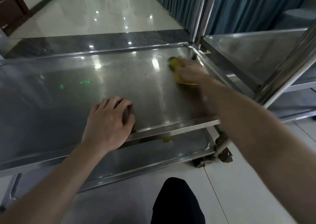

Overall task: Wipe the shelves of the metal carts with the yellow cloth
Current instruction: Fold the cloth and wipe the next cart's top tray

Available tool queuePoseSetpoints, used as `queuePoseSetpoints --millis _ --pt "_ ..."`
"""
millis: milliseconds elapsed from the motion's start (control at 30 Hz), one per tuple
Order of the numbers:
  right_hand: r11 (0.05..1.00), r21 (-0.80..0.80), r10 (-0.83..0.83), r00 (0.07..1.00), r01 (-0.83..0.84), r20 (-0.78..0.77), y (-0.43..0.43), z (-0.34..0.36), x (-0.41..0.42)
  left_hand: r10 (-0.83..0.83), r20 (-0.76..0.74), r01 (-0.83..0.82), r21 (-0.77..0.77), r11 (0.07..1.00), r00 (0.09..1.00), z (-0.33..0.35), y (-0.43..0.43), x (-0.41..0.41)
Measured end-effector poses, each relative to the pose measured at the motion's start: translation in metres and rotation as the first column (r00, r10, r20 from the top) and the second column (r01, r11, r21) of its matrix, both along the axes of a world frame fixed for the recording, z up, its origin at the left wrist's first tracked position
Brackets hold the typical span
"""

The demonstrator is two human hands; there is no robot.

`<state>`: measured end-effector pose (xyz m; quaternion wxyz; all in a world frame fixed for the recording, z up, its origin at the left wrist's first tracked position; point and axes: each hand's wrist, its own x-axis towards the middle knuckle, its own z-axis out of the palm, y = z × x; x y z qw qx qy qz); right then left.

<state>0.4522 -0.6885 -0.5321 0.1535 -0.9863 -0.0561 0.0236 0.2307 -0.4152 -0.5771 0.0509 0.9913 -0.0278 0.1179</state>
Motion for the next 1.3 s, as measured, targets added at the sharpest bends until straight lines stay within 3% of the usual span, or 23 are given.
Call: queuePoseSetpoints --millis 67,133,267,367,433,533,600,667,800,900,967,1033,1133,1200,1300 --pt "0.979 -0.085 -0.181 0.982 0.185 0.047 -0.063 -0.001 0.013 0.003 0.002 -0.003 0.002 1.0 1.0 -0.001 0.0 -0.001" --pt "0.977 -0.125 -0.162 0.983 0.172 0.088 -0.044 -0.009 0.01 0.01 -0.005 -0.01 -0.001 1.0 1.0 0.001 -0.001 0.0" --pt "0.967 -0.108 0.237 0.97 -0.23 0.058 0.103 -0.025 -0.042 0.001 -0.004 -0.001 0.002 1.0 1.0 0.005 -0.002 -0.002" --pt "0.923 -0.018 0.384 0.923 -0.384 0.004 0.118 -0.026 -0.062 -0.004 -0.015 0.004 0.005 1.0 1.0 0.007 -0.003 -0.002" --pt "0.964 -0.003 0.264 0.964 -0.264 0.015 0.057 -0.023 -0.052 0.0 -0.004 0.0 -0.013 1.0 1.0 0.007 -0.003 -0.003" --pt "0.993 -0.094 -0.065 0.997 0.069 0.042 -0.069 -0.016 -0.045 -0.004 0.017 0.005 -0.024 1.0 1.0 0.007 -0.005 -0.004" --pt "0.981 -0.13 -0.139 0.988 0.146 0.065 -0.097 -0.014 -0.048 0.0 0.031 0.001 -0.017 1.0 1.0 0.006 -0.004 -0.003" --pt "0.987 -0.114 -0.107 0.993 0.113 0.054 -0.051 -0.021 -0.057 0.001 0.039 0.0 -0.013 1.0 0.999 0.006 -0.005 -0.001" --pt "0.967 -0.077 0.247 0.969 -0.245 0.022 0.083 -0.029 -0.096 0.068 0.089 -0.063 -0.058 0.996 0.994 0.003 -0.003 -0.003" --pt "0.928 -0.022 0.371 0.928 -0.372 -0.015 0.079 -0.022 -0.117 0.138 0.085 -0.138 -0.012 0.99 0.987 0.001 -0.003 -0.003" --pt "0.957 -0.035 0.287 0.958 -0.287 -0.007 0.021 -0.017 -0.111 0.162 0.067 -0.161 -0.017 0.987 0.985 0.003 -0.005 -0.002" --pt "0.995 -0.08 0.069 0.997 -0.067 0.019 -0.057 -0.013 -0.095 0.166 0.07 -0.165 -0.023 0.986 0.984 0.004 -0.007 -0.002" --pt "0.97 -0.181 -0.155 0.986 0.162 0.054 -0.115 -0.019 -0.08 0.169 0.082 -0.168 -0.012 0.986 0.982 0.001 -0.006 -0.001" --pt "0.971 -0.197 -0.128 0.991 0.133 0.036 -0.075 -0.023 -0.095 0.175 0.065 -0.174 -0.008 0.985 0.983 0.001 -0.006 0.001" --pt "0.986 -0.091 0.14 0.99 -0.137 0.028 0.032 -0.021 -0.142 0.162 0.067 -0.161 -0.021 0.987 0.985 0.002 -0.005 -0.001"
